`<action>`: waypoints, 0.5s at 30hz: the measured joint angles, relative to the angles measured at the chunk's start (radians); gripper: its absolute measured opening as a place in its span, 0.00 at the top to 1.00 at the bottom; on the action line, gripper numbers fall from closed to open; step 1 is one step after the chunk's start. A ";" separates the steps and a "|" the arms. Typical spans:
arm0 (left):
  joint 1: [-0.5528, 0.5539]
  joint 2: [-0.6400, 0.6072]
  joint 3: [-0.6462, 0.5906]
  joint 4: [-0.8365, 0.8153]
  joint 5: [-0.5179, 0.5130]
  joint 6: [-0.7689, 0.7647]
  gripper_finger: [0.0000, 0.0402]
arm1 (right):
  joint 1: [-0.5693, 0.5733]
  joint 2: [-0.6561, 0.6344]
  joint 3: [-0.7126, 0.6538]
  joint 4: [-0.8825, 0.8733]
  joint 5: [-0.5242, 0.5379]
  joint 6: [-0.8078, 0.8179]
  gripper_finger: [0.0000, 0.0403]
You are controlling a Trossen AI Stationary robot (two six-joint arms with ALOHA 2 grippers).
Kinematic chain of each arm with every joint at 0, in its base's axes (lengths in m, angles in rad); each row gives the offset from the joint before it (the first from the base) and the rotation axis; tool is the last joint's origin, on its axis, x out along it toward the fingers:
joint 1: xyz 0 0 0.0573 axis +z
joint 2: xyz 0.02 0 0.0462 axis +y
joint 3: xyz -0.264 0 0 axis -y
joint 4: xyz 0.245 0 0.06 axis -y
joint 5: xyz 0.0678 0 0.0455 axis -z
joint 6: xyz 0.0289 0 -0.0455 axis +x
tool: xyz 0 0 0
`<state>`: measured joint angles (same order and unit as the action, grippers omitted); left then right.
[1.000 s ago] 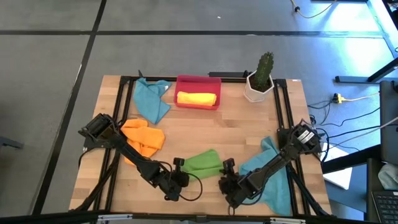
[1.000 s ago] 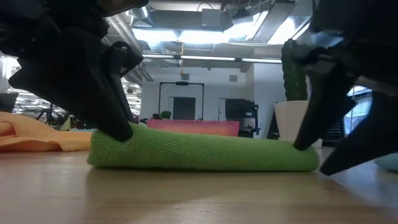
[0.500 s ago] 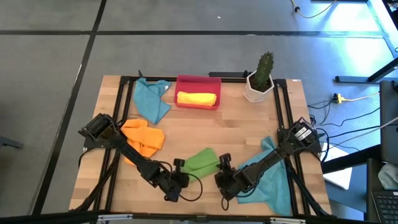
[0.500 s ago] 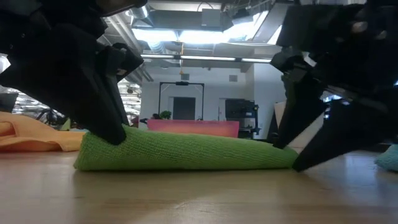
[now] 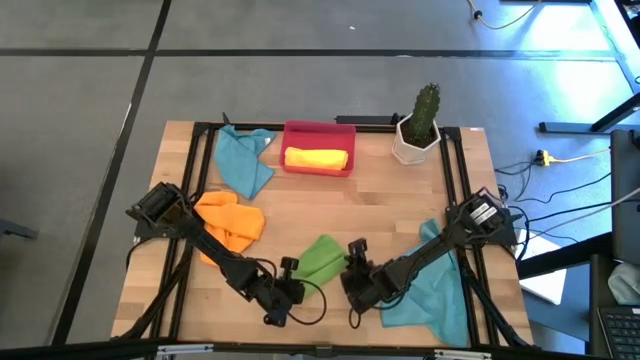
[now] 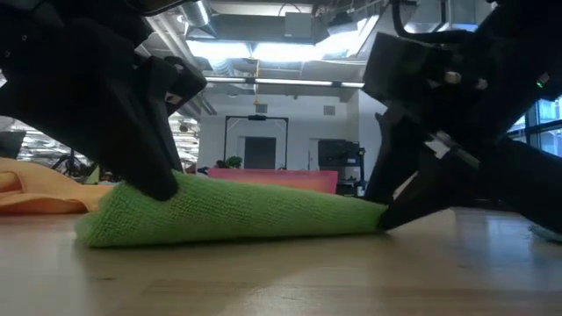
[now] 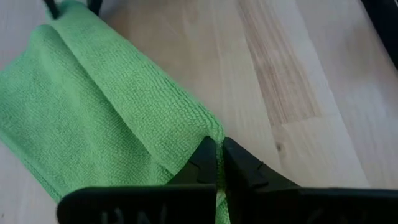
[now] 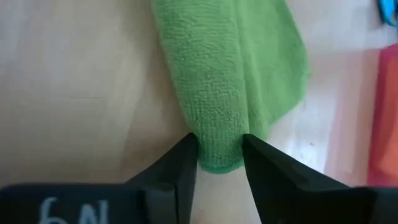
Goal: Roll microfiber towels into tight, uniform cylinder then place into a basket
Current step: Roll the green towel
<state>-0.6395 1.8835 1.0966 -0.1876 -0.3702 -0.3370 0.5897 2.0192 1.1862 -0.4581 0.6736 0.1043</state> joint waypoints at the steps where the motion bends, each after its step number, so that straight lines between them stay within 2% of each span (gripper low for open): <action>1: 0.000 0.000 0.000 0.000 0.000 0.000 1.00 | -0.001 0.005 0.000 0.012 -0.013 -0.008 0.69; 6: 0.000 0.000 0.000 0.000 0.018 0.008 1.00 | -0.009 0.026 0.004 0.030 -0.026 -0.034 0.73; 8: 0.000 0.000 0.000 -0.004 0.024 0.010 1.00 | -0.010 0.027 0.004 0.025 -0.037 -0.031 0.78; 12: 0.000 0.000 0.000 -0.021 0.035 0.027 1.00 | -0.007 0.016 0.004 0.014 -0.081 -0.001 0.95; 15: 0.000 0.000 0.000 -0.021 0.040 0.037 1.00 | 0.004 0.003 0.018 -0.032 -0.132 0.068 0.97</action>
<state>-0.6395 1.8835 1.0966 -0.2085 -0.3304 -0.2998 0.5941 2.0222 1.2046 -0.4898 0.5418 0.1728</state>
